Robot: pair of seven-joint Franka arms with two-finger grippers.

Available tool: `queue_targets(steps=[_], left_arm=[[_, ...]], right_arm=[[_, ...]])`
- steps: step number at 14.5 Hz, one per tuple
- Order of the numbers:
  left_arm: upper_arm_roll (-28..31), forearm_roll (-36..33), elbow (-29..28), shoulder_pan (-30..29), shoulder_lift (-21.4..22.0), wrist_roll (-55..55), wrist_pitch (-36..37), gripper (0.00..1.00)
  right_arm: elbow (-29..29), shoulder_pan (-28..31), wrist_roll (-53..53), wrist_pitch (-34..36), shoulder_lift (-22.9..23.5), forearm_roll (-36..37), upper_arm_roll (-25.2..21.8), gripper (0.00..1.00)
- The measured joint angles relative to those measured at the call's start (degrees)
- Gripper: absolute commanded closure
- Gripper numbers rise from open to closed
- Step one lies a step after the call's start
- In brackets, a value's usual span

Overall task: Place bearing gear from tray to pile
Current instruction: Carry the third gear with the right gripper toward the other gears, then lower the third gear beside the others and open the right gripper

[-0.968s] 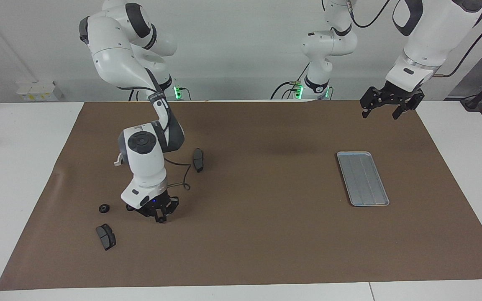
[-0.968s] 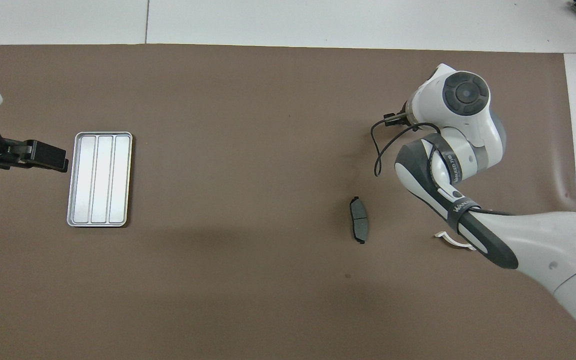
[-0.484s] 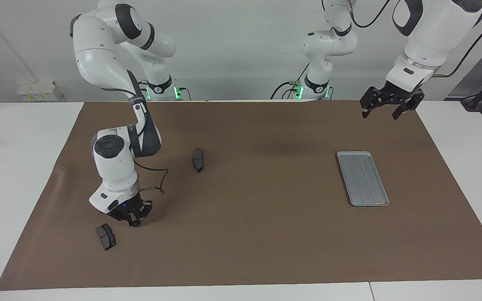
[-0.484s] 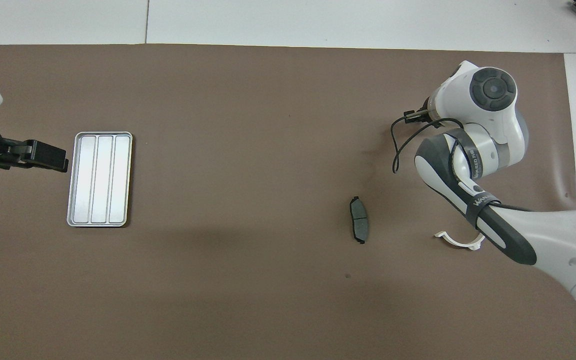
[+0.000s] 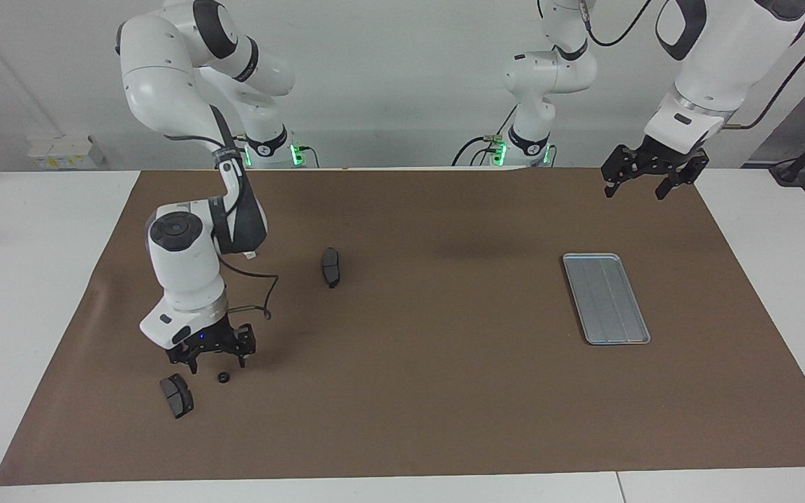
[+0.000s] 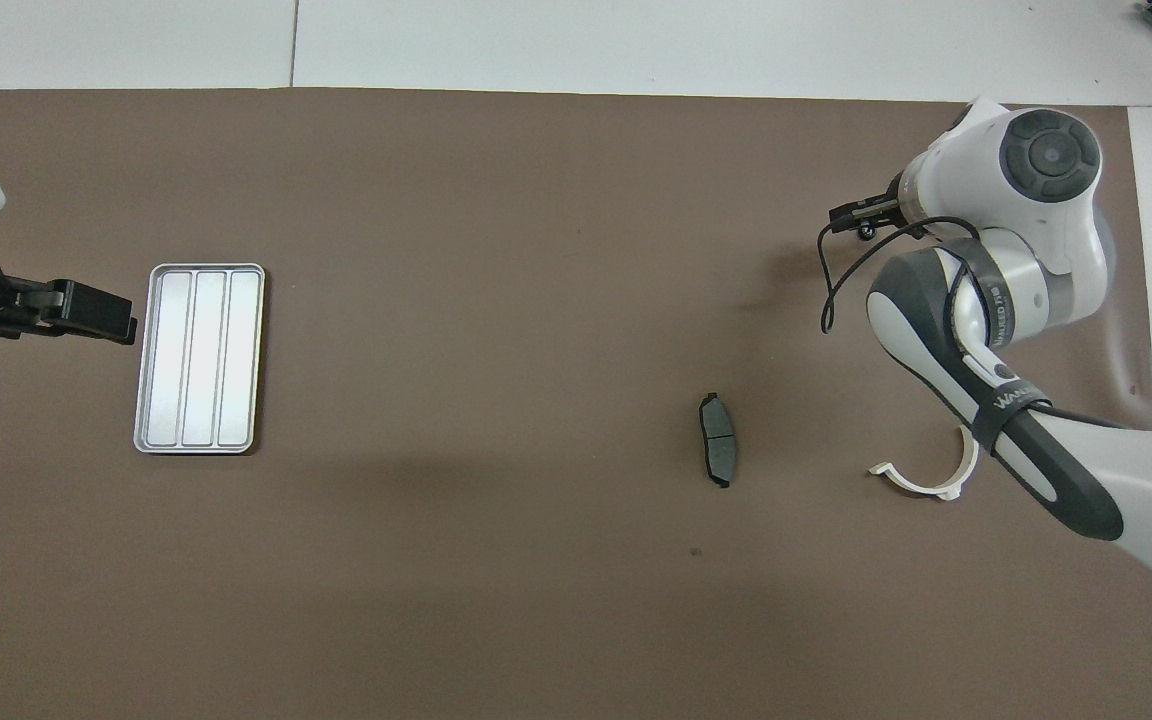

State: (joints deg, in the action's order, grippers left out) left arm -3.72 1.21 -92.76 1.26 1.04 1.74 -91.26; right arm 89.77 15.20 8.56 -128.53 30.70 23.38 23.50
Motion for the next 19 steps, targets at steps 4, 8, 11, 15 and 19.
queue_targets(steps=[4,8,11,15,19], left_arm=[[0.00,0.00,0.00,0.00,0.00,0.00,0.00,0.00],[0.00,0.00,0.00,0.00,0.00,0.00,0.00,0.00],[0.00,0.00,0.00,0.00,0.00,0.00,0.00,0.00],[0.00,0.00,0.00,0.00,0.00,0.00,0.00,0.00],[0.00,0.00,0.00,0.00,0.00,0.00,0.00,0.00]], right_arm=[[-4.47,-0.68,0.00,15.77,-8.22,-10.06,2.55,0.00],[-5.08,-0.74,0.81,28.60,-17.65,-16.09,2.81,0.00],[-4.73,-0.74,3.85,36.83,-23.84,-19.00,2.83,0.00],[-3.53,-0.50,4.83,38.53,-26.59,-19.38,2.47,0.00],[-2.93,0.41,4.83,38.31,-26.35,-19.41,1.90,0.00]])
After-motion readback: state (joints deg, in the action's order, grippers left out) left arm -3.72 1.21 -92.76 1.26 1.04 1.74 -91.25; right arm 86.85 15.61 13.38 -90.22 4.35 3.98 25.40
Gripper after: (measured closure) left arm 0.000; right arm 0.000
